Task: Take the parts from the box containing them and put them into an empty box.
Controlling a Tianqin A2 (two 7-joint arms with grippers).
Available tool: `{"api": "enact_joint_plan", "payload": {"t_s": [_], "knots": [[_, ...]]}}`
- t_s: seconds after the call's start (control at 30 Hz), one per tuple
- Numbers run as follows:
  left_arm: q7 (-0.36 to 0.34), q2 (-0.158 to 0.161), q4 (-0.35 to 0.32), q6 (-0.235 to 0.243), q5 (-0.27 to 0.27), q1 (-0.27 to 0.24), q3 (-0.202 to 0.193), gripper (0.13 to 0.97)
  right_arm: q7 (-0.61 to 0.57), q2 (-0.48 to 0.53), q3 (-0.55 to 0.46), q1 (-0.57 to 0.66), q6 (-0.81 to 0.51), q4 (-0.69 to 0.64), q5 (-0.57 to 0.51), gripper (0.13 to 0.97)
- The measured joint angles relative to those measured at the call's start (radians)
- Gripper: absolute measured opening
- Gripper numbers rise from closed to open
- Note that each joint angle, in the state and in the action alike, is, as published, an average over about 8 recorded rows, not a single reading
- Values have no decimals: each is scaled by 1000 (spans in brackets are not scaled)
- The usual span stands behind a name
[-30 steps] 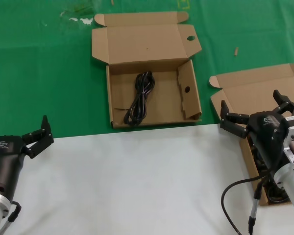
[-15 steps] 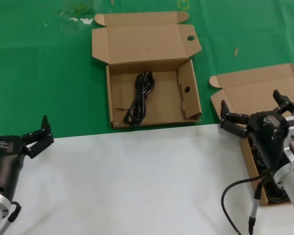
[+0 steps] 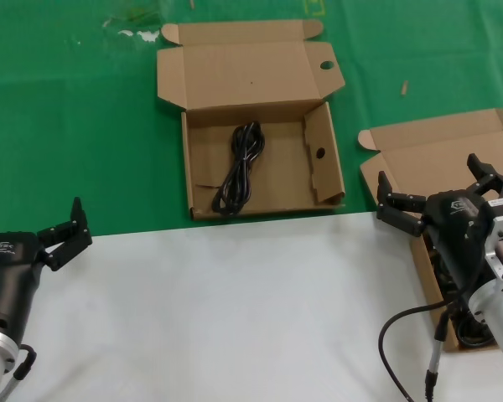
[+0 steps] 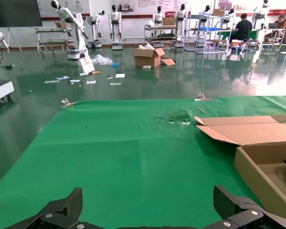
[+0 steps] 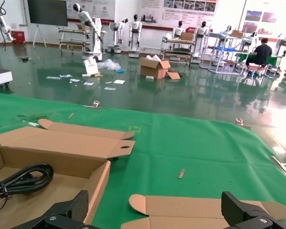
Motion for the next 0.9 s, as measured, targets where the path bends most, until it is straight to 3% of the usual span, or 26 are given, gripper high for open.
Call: {"api": "enact_joint_plan", "payload": {"t_s": [0.9], "knots": [[0,0,0,0,0,0,0,966,0,0,0,0,0,0,0,966]]}}
